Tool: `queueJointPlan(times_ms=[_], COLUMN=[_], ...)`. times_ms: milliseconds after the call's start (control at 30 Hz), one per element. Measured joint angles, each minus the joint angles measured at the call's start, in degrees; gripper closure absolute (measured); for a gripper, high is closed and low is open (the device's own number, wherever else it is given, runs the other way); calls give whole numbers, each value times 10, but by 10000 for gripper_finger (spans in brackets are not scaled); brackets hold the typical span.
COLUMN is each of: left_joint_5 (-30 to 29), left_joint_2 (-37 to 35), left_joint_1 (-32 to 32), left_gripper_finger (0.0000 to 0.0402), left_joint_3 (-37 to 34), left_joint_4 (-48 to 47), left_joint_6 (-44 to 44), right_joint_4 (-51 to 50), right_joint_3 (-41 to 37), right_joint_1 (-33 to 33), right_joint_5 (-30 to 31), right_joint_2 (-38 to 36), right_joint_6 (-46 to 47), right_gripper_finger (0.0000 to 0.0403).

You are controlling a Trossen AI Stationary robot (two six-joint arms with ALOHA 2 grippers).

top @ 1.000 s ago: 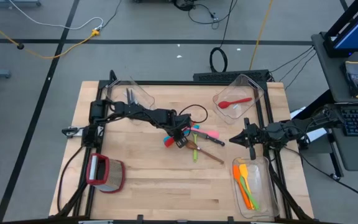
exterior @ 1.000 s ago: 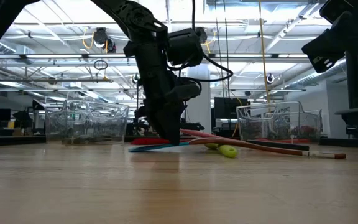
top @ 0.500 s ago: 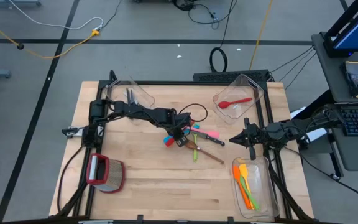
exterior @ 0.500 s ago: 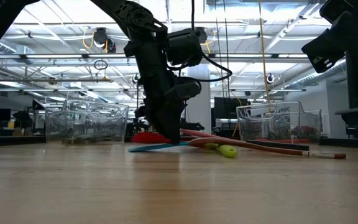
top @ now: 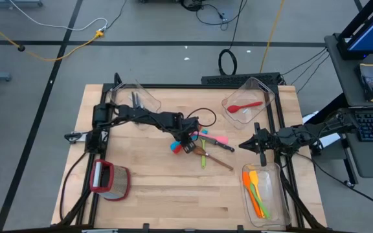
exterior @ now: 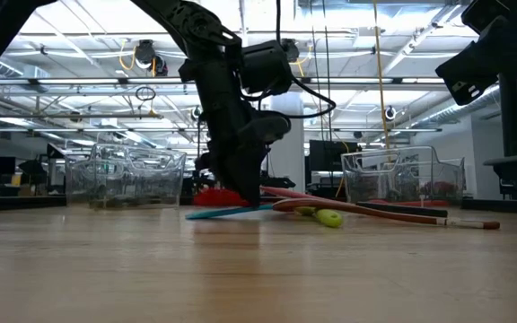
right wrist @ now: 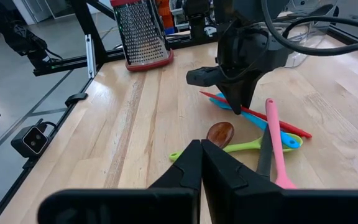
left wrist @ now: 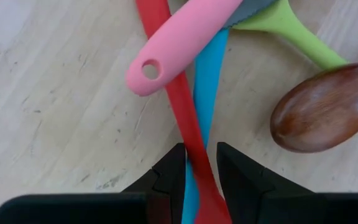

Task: Pick & Place Kitchen Items
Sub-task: Put the red spatula into the bottom transparent bin

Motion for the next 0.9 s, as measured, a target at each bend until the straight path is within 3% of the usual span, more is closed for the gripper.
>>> queueJointPlan(times_ms=[900], left_joint_5=[-10], left_joint_2=[-9], left_joint_1=[1], left_gripper_finger=[309], left_joint_3=[1], left_joint_4=[15], left_joint_6=[0], right_joint_4=[0], right_joint_3=[0], right_joint_1=[0], right_joint_5=[0], right_joint_2=[0], right_joint_6=[0], right_gripper_finger=[403])
